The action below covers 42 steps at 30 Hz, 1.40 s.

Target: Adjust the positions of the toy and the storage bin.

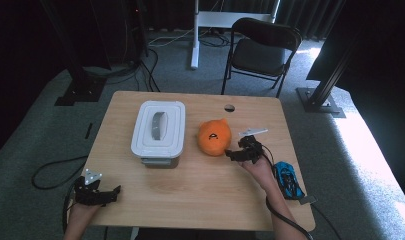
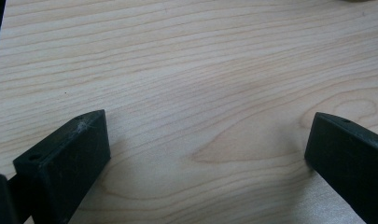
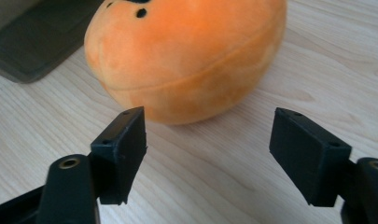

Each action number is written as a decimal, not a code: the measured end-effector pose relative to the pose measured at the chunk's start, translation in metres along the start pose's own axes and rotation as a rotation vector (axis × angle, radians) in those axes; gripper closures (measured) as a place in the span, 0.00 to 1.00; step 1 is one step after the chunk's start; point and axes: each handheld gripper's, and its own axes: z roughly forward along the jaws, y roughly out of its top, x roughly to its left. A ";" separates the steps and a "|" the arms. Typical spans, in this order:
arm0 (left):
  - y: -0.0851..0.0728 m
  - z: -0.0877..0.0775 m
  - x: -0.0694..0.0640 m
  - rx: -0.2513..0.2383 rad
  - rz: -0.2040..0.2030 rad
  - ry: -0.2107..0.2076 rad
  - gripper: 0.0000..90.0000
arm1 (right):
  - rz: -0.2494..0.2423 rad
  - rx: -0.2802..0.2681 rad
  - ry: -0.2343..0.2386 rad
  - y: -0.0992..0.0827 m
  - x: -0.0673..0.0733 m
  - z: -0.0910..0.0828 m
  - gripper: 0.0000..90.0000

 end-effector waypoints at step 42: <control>0.000 0.000 0.000 0.000 0.001 -0.001 0.01 | -0.085 -0.016 0.148 -0.008 0.051 0.007 0.98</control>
